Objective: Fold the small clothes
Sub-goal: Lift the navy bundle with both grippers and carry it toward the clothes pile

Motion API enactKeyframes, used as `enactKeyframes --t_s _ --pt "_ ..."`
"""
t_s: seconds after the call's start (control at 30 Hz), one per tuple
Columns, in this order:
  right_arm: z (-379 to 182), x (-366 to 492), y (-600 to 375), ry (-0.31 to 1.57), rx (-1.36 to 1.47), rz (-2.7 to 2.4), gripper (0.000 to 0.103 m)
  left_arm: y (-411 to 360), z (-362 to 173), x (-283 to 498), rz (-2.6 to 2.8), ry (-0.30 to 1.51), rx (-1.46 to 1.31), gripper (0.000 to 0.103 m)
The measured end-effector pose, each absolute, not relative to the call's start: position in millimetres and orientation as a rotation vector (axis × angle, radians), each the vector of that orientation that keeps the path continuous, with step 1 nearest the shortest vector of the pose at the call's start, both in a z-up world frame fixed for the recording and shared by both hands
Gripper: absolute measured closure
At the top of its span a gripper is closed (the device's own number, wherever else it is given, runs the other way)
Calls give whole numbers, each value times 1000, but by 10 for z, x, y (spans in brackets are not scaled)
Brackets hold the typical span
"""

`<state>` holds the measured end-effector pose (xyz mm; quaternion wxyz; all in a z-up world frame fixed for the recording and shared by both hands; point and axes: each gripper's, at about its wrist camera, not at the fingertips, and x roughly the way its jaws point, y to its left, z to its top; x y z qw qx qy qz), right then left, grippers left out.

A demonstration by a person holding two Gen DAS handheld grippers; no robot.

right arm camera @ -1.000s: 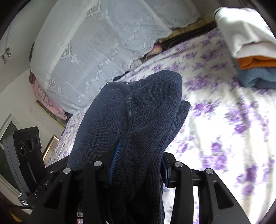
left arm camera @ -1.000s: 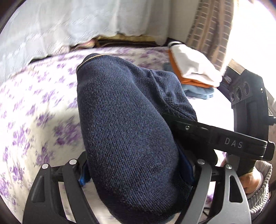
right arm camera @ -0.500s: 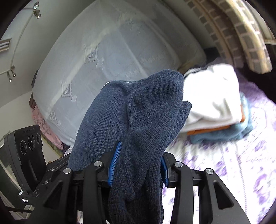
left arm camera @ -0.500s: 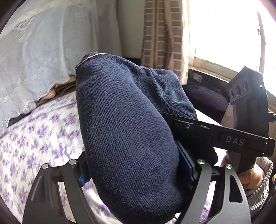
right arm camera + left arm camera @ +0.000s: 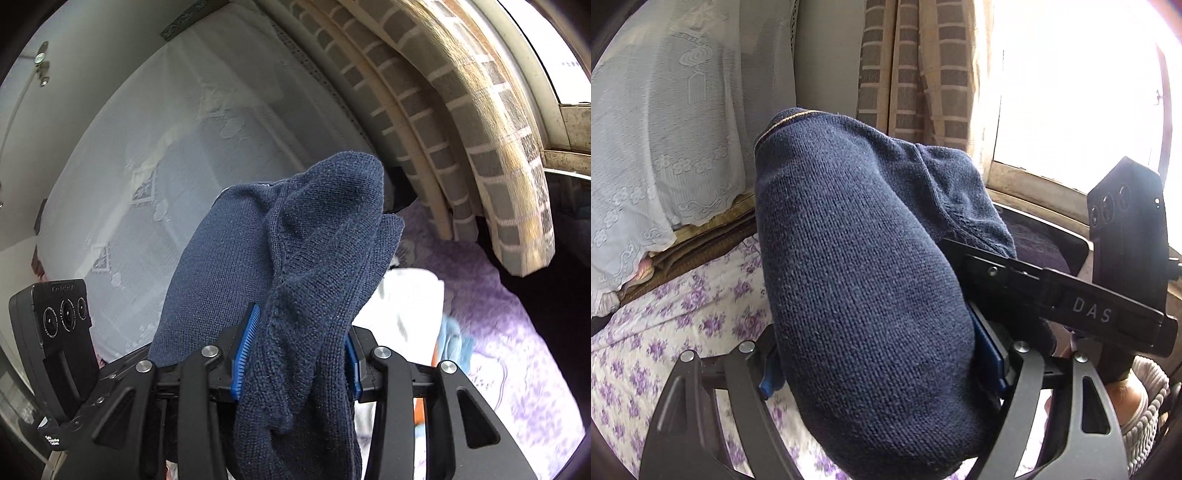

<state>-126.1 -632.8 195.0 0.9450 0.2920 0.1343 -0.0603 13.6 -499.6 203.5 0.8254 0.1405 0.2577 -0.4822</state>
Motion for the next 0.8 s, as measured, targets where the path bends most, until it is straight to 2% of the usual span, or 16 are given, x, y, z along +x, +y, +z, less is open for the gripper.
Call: enactKeyframes --t_s 0.27,0.33,0.37,0.4,0.5,0.6,0.8 --pt "1553 -681 -6766 317 646 -136 62 -5474 1670 773 -984 633 268 23" --pt "1276 -495 -6837 371 674 -146 62 -5539 1433 954 -922 674 275 14" --pt "1037 -361 -6874 424 683 -168 61 -5596 1236 1065 -857 698 308 6" --pt "875 -314 -6910 417 710 -151 61 -5620 1077 1149 -841 716 308 4" --pt "575 -333 -7042 329 800 -59 58 -5537 885 1236 -873 720 224 4" --pt "587 -357 -7043 335 784 -78 59 -5601 866 1107 -852 647 254 4" --pt "616 -379 -6980 318 784 -81 58 -5543 876 1090 -872 643 217 4"
